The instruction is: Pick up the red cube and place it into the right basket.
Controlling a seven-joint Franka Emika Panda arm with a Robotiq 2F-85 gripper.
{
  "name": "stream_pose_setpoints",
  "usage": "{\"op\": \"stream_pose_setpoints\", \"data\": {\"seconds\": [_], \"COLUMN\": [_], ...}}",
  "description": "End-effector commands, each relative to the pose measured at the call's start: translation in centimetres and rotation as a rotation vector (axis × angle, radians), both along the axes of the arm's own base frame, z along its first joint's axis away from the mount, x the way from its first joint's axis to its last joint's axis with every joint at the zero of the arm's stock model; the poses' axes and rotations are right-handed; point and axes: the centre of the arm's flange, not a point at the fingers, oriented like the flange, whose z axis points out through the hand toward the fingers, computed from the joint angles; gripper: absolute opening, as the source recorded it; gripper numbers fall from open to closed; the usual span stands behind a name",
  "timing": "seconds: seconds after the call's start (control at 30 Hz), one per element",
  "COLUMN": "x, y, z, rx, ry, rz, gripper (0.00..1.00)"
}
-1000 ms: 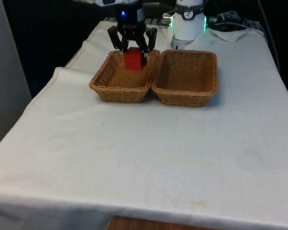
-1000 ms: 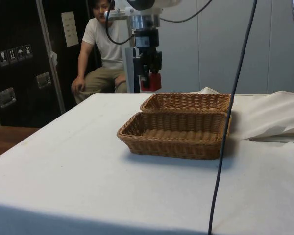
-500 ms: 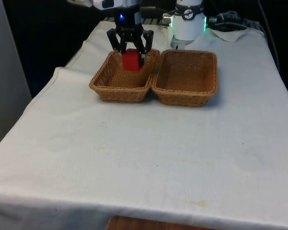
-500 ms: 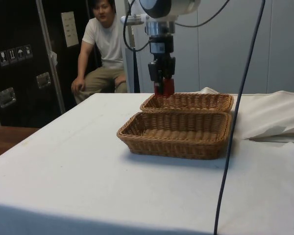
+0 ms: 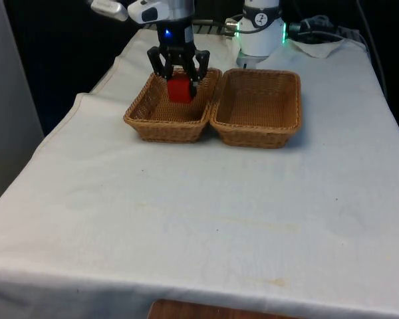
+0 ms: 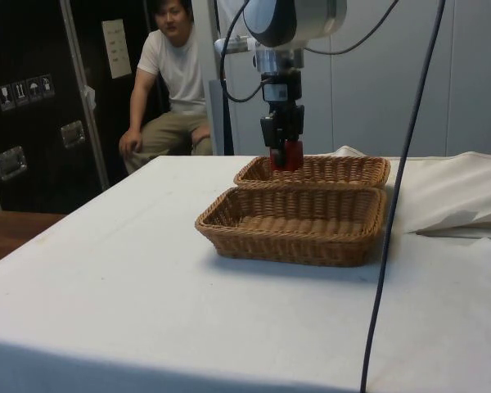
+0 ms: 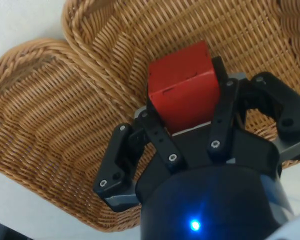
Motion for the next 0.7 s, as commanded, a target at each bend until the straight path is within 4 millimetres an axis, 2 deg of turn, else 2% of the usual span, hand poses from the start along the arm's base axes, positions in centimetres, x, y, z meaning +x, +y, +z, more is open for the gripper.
{"op": "stream_pose_setpoints", "data": {"seconds": [0.0, 0.27, 0.67], "x": [0.0, 0.0, -0.4], "y": [0.1, 0.0, -0.2], "z": [0.1, 0.0, -2.3], "rx": [0.003, 0.000, -0.014], "ry": [-0.010, 0.000, 0.023], "rz": [0.000, 0.000, -0.007], "gripper": [0.03, 0.03, 0.03]}}
